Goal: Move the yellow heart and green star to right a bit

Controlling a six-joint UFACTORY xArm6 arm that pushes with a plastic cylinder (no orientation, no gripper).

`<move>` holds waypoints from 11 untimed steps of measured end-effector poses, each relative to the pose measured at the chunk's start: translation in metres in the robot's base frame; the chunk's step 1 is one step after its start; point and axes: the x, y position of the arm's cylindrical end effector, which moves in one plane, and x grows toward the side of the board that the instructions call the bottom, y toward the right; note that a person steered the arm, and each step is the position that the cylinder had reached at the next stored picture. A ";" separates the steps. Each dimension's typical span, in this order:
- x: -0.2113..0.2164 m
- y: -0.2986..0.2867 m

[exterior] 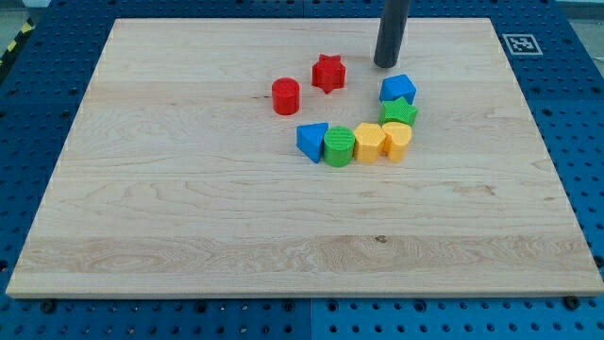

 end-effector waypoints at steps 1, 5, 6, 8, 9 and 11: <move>0.000 0.000; 0.034 -0.038; 0.072 -0.038; 0.114 -0.025; 0.141 -0.006; 0.178 -0.010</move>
